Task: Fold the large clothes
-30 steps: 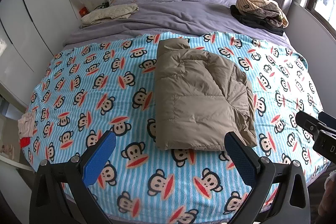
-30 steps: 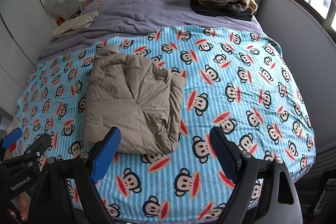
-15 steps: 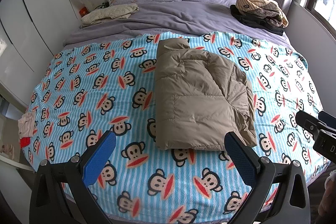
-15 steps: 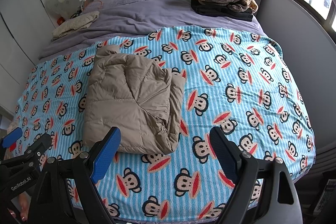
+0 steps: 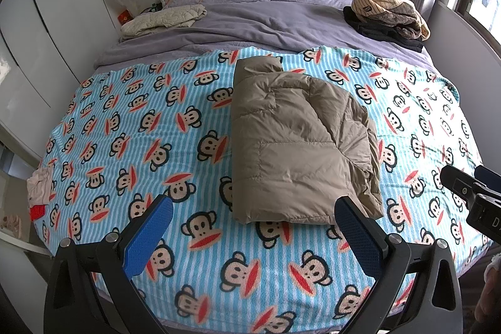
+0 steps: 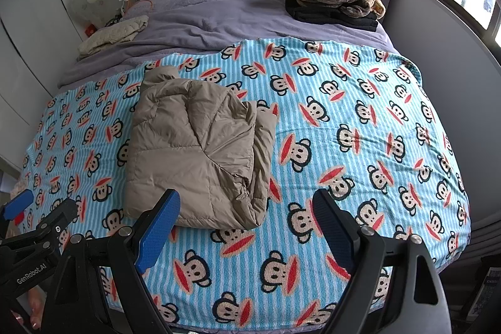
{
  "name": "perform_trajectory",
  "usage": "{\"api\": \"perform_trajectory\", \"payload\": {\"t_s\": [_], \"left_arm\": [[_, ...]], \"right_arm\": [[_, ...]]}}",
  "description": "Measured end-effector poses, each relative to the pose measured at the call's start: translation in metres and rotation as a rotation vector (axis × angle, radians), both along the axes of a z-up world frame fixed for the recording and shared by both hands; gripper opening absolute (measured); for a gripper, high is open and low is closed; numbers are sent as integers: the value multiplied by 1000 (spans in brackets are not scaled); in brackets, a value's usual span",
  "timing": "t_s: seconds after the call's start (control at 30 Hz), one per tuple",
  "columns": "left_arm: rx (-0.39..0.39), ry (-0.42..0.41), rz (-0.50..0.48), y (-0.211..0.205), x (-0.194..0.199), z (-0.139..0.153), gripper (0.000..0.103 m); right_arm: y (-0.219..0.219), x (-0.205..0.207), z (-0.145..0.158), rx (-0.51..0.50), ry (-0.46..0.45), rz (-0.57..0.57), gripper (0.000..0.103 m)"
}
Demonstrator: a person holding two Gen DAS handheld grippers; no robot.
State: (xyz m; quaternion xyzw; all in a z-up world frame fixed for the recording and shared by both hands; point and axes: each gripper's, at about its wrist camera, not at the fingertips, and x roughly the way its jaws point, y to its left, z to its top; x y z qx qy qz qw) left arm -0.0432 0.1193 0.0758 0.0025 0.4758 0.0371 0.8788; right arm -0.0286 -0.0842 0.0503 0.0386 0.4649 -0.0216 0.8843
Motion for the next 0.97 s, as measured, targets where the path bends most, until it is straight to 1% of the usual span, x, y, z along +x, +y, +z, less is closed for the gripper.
{"api": "perform_trajectory", "payload": {"t_s": [0.37,0.97], "left_arm": [[0,1,23,5,-1,-4,103],[-14,-1,2,2,-1,-1,103]], "right_arm": [[-1,1,0,1,1,2,88],[-2,2,1,5,4,5,88]]}}
